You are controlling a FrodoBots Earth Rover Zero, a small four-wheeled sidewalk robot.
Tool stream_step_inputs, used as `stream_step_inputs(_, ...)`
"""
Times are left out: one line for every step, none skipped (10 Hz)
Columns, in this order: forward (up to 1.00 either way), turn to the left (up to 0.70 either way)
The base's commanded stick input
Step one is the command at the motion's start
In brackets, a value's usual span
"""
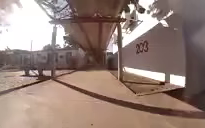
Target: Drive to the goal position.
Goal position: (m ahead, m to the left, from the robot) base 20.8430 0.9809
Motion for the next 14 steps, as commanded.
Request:
stream_step_inputs(0.70, 0.00)
stream_step_inputs(0.70, 0.00)
stream_step_inputs(0.70, 0.00)
stream_step_inputs(0.70, 0.00)
stream_step_inputs(0.70, 0.00)
stream_step_inputs(0.70, 0.00)
stream_step_inputs(0.70, 0.00)
stream_step_inputs(0.70, 0.00)
stream_step_inputs(0.70, 0.00)
stream_step_inputs(0.70, 0.00)
stream_step_inputs(0.70, 0.00)
stream_step_inputs(0.70, 0.00)
stream_step_inputs(0.70, 0.00)
stream_step_inputs(0.70, 0.00)
